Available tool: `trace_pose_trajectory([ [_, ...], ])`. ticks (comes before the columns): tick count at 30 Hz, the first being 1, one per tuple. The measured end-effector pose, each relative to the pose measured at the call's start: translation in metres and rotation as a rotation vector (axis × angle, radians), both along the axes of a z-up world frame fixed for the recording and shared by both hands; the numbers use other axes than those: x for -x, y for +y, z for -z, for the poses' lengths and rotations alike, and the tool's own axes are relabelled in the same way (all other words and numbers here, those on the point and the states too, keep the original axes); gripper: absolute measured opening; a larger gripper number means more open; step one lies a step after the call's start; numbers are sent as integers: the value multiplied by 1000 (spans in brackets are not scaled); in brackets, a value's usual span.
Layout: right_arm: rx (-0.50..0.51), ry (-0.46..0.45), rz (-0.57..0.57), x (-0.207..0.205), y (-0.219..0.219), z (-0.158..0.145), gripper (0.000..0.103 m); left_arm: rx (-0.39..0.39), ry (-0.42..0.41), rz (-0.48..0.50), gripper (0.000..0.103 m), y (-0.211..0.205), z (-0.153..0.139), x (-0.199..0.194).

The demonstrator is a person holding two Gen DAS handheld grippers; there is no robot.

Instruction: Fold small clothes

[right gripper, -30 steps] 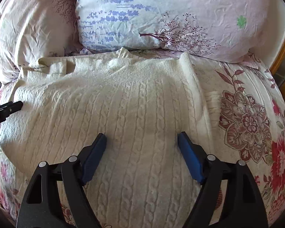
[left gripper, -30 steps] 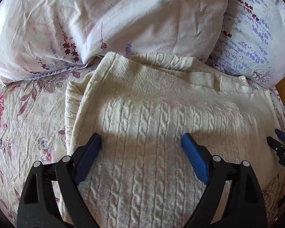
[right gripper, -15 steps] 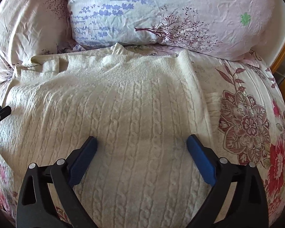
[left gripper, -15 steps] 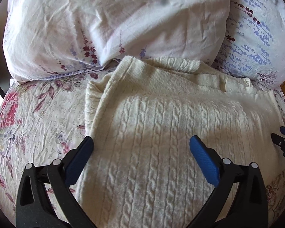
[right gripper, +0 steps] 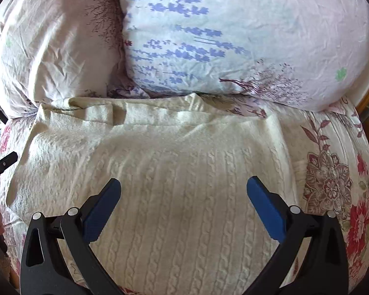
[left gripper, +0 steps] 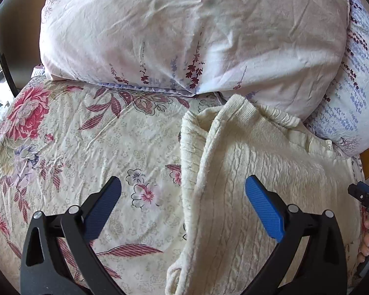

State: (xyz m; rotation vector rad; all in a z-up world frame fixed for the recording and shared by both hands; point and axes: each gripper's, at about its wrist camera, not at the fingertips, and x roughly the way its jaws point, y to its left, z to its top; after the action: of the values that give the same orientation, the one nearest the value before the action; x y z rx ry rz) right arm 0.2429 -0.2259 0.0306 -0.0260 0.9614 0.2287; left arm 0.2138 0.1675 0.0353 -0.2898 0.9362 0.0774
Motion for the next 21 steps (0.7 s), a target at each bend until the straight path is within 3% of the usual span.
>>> trace_pose_trajectory([
  [3,-35,11,-15,-4,14,0,102,41,19,8,99,3,5,-8],
  [9,14,10,-48,-17,50,2,102,91,37,45,96,-1,10,-22],
  [15,65,35,-62,-33,78,15,102,157,61,53,84,-2,20,-29],
  [18,114,94,-83,-36,93,31,102,140,58,53,82,-4,21,-31],
  [21,113,77,-85,-37,97,34,102,154,56,57,74,-4,22,-36],
])
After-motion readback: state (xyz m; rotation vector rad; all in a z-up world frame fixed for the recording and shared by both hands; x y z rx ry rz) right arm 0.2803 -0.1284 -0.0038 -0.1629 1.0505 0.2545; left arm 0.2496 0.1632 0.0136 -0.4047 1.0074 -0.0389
